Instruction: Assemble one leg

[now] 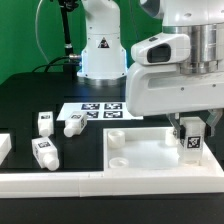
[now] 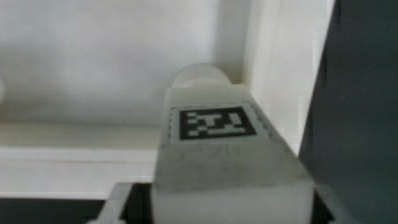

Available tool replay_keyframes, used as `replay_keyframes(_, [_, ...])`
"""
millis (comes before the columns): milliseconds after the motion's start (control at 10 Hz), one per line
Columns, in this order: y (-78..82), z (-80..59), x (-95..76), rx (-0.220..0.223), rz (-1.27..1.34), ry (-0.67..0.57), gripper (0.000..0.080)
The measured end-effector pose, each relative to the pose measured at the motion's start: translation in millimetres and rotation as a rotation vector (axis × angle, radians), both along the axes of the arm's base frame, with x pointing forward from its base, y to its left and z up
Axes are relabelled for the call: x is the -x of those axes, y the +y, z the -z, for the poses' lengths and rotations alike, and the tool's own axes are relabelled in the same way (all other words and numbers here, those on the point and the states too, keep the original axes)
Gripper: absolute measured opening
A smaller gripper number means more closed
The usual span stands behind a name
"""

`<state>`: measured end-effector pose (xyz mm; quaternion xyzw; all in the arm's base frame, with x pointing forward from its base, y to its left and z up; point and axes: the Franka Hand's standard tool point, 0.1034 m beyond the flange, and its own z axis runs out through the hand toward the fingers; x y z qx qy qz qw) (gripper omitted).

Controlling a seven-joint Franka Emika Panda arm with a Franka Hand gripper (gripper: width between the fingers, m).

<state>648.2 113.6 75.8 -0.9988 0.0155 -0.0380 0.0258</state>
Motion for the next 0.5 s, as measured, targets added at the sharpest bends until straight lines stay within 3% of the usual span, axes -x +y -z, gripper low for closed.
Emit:
replay_keyframes(300, [-4.5, 0.9, 1.0, -0.018, 0.553, 0.015, 0.0287])
replay_keyframes(500, [-8.2, 1.1, 2.5, -0.085, 0.956, 0.076, 0.0287])
